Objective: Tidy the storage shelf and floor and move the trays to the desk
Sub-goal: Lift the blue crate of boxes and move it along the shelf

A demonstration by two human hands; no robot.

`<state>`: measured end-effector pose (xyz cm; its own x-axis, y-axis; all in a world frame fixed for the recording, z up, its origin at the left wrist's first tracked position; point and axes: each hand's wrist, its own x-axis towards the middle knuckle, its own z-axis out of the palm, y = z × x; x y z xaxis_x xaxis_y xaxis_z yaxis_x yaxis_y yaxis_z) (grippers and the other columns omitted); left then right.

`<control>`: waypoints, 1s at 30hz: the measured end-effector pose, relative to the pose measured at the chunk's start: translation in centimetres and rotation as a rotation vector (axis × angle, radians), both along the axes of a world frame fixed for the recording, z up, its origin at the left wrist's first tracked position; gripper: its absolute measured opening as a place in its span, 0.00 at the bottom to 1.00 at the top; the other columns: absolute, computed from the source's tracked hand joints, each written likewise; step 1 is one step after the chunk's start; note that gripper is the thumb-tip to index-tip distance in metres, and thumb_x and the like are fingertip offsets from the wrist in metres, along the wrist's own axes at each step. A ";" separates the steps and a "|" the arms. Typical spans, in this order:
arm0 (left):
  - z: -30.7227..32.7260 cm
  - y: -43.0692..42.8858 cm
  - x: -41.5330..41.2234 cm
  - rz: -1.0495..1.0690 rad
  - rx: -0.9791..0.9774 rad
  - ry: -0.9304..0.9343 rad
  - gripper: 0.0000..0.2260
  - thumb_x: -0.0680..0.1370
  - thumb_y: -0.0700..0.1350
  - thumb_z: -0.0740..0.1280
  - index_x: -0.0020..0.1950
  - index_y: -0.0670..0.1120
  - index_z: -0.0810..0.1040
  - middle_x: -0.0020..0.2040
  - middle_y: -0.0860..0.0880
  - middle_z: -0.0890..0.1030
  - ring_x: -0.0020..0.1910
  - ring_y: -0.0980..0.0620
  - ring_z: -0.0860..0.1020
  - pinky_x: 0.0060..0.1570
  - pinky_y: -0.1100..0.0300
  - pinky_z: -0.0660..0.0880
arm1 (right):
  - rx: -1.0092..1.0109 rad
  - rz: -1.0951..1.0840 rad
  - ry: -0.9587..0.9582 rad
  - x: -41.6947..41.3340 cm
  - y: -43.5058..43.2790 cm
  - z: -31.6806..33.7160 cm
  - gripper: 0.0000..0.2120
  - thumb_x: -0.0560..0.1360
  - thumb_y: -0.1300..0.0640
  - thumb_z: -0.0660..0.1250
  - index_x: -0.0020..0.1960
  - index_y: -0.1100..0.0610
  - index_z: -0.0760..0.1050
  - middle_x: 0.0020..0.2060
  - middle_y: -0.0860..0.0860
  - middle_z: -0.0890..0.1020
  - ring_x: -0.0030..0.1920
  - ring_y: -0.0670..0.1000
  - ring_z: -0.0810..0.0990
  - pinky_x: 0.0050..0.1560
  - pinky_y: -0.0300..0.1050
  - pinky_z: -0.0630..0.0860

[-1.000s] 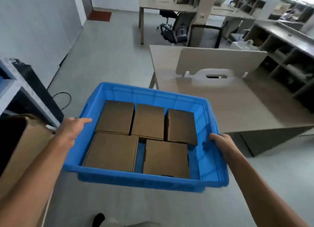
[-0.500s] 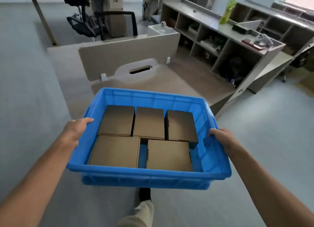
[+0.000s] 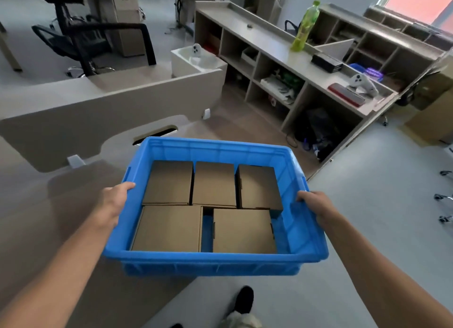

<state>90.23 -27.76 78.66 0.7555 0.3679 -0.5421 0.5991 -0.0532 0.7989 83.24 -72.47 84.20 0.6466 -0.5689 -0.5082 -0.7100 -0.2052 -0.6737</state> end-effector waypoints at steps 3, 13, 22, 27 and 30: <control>-1.0 -2.8 3.5 0.080 0.011 0.006 0.19 0.72 0.53 0.69 0.52 0.39 0.78 0.50 0.41 0.78 0.50 0.40 0.77 0.53 0.48 0.73 | -0.002 0.046 0.007 6.8 -3.1 -1.2 0.04 0.69 0.63 0.67 0.43 0.63 0.79 0.38 0.59 0.82 0.38 0.60 0.81 0.43 0.52 0.81; -5.5 -16.0 14.4 0.441 0.017 0.067 0.12 0.76 0.51 0.67 0.37 0.46 0.73 0.35 0.48 0.70 0.38 0.47 0.70 0.47 0.53 0.67 | 0.044 0.294 0.085 33.9 -15.8 -9.1 0.16 0.63 0.59 0.69 0.50 0.62 0.79 0.45 0.63 0.84 0.45 0.64 0.84 0.50 0.65 0.82; -8.0 -25.9 20.8 0.660 -0.057 0.066 0.13 0.79 0.48 0.64 0.36 0.50 0.66 0.35 0.51 0.66 0.33 0.54 0.65 0.36 0.61 0.65 | -0.033 0.471 0.132 49.5 -21.0 -11.6 0.17 0.73 0.63 0.66 0.61 0.67 0.75 0.44 0.59 0.78 0.39 0.55 0.75 0.38 0.46 0.71; -7.7 -27.6 22.4 0.596 0.001 0.072 0.21 0.78 0.51 0.64 0.67 0.41 0.72 0.62 0.48 0.74 0.61 0.45 0.73 0.60 0.51 0.68 | -0.095 0.503 0.061 51.7 -22.1 -12.2 0.14 0.73 0.64 0.67 0.58 0.67 0.78 0.42 0.58 0.78 0.37 0.54 0.75 0.37 0.46 0.70; -7.3 -28.0 21.9 0.534 0.044 0.099 0.12 0.80 0.51 0.62 0.58 0.43 0.72 0.55 0.45 0.76 0.49 0.46 0.75 0.54 0.53 0.69 | -0.173 0.570 0.008 50.5 -22.3 -11.9 0.13 0.76 0.61 0.65 0.59 0.63 0.78 0.43 0.58 0.80 0.37 0.55 0.76 0.35 0.45 0.71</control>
